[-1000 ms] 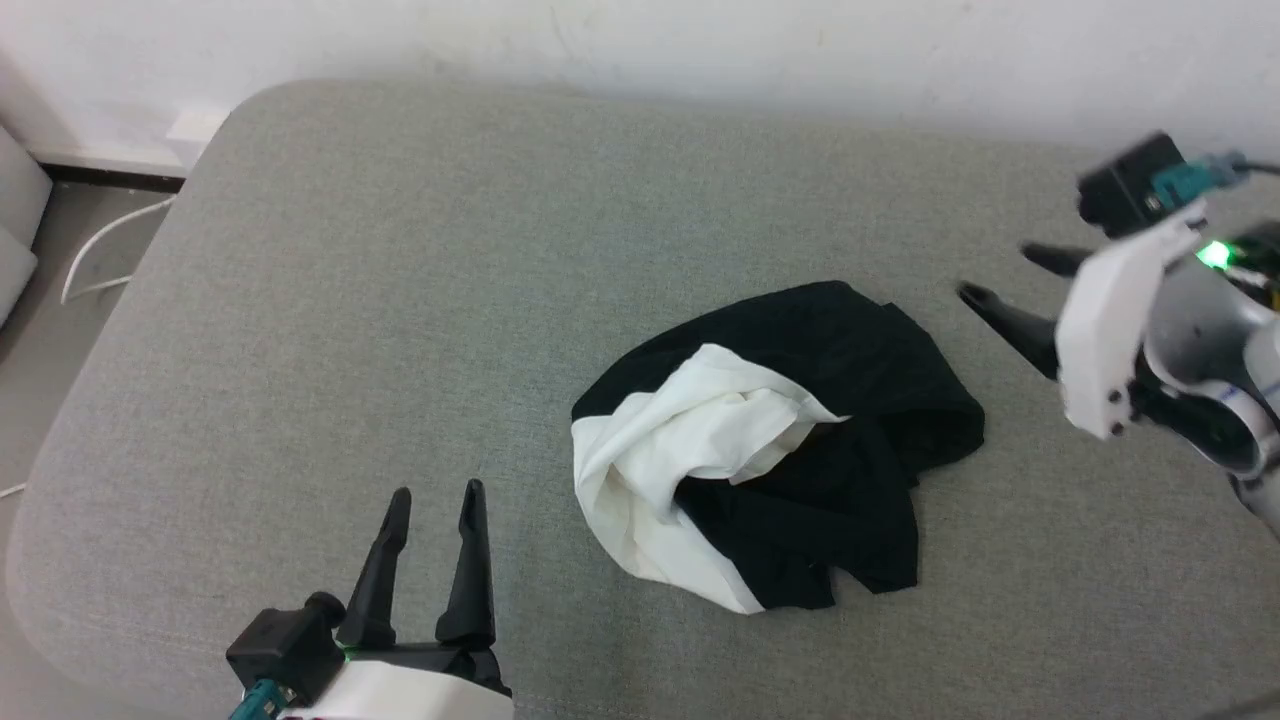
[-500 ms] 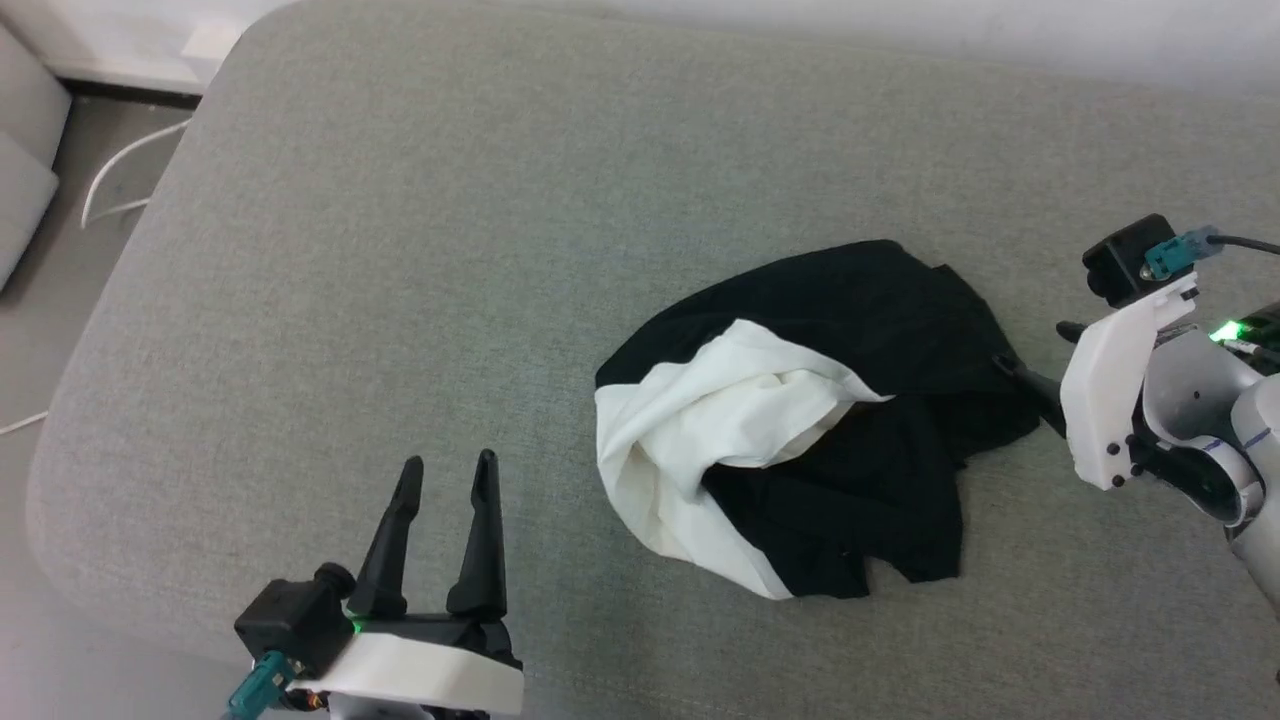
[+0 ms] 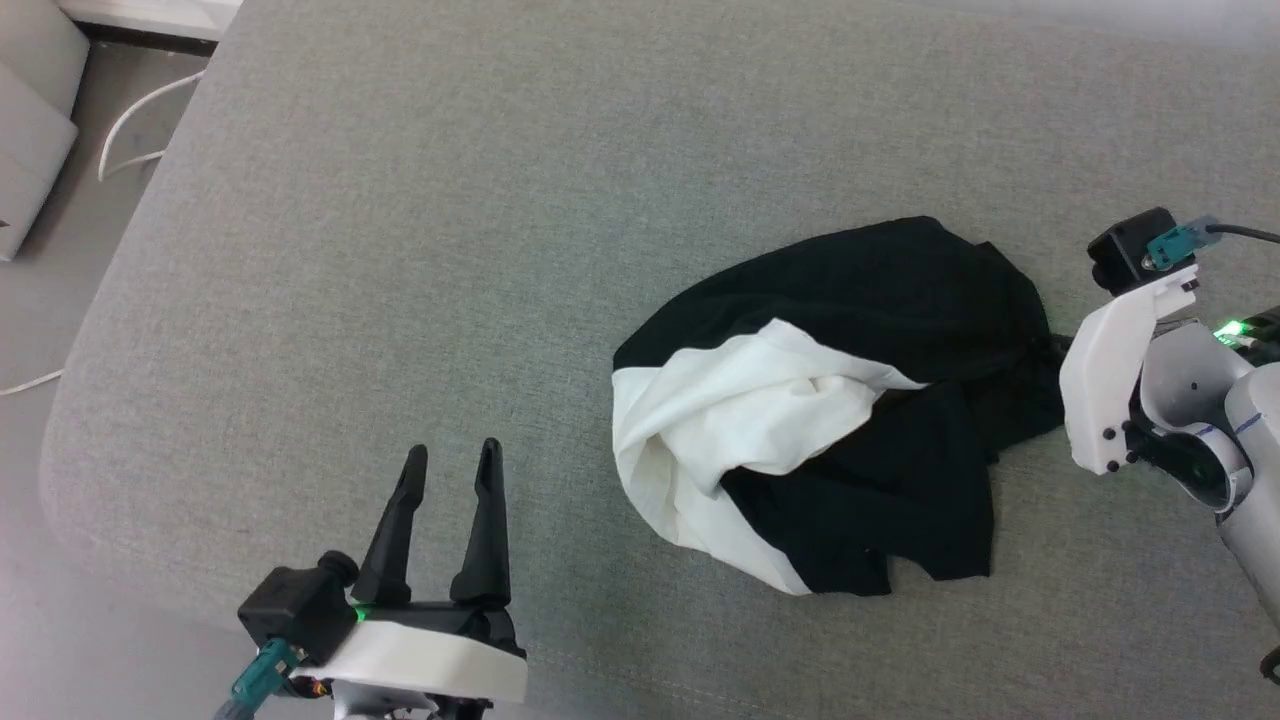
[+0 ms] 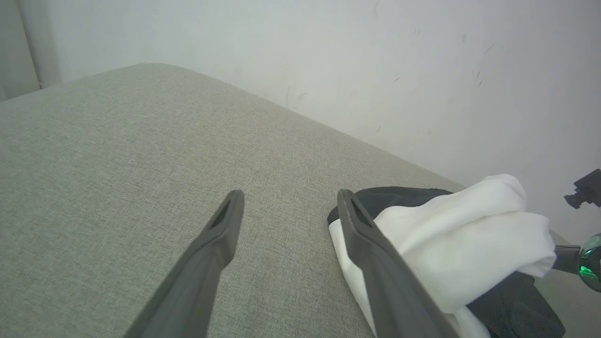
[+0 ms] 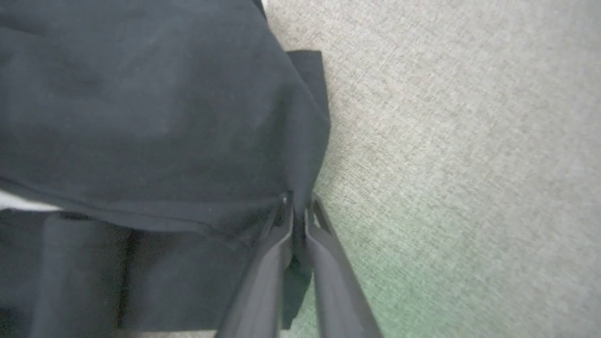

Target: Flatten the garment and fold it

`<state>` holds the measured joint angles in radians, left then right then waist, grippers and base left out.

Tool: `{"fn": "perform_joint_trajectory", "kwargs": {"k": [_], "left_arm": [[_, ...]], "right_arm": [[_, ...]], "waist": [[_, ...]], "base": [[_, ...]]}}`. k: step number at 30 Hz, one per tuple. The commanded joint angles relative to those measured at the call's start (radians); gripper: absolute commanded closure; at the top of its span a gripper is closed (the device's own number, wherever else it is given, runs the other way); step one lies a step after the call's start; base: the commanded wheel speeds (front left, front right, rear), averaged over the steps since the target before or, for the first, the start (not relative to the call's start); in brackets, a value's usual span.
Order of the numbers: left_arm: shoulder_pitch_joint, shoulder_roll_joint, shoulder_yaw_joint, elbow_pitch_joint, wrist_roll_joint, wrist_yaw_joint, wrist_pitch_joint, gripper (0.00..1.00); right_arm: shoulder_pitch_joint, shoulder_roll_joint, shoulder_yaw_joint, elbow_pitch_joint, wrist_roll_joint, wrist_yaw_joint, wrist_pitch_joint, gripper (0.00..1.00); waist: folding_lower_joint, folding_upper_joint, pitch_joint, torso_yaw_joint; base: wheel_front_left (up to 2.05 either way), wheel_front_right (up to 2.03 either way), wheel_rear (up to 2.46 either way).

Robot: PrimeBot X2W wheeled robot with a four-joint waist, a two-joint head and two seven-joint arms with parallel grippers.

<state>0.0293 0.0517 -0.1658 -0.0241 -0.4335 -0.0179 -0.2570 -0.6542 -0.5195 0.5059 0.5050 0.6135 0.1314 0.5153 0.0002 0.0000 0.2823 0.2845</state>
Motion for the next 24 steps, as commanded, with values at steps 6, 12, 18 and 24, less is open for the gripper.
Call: {"fn": "perform_joint_trajectory", "kwargs": {"k": [6,12,18,24], "left_arm": [[-0.008,-0.001,0.001,0.015,0.005,0.000,-0.005,0.00],[0.009,-0.001,0.002,0.023,0.011,-0.001,-0.005,0.00],[0.036,-0.001,-0.004,0.033,0.013,0.000,-0.005,0.00],[0.053,-0.001,-0.007,0.034,0.012,-0.002,-0.005,0.00]], "right_arm": [[-0.022,-0.040,-0.016,-0.032,-0.020,-0.001,-0.031,1.00],[-0.079,-0.072,-0.018,-0.112,-0.046,-0.001,-0.038,1.00],[-0.180,-0.029,0.044,-0.201,-0.056,-0.001,-0.023,1.00],[-0.297,0.099,0.200,-0.212,-0.039,-0.001,-0.019,1.00]], "waist": [[-0.0002,0.0000,-0.048,-0.022],[-0.0002,0.0000,-0.100,-0.029],[-0.0002,0.0000,-0.159,-0.017],[-0.0002,0.0000,-0.183,0.015]], "base": [[0.00,0.00,0.00],[0.00,0.00,0.00],[0.00,0.00,0.00],[0.00,0.00,0.00]]}}
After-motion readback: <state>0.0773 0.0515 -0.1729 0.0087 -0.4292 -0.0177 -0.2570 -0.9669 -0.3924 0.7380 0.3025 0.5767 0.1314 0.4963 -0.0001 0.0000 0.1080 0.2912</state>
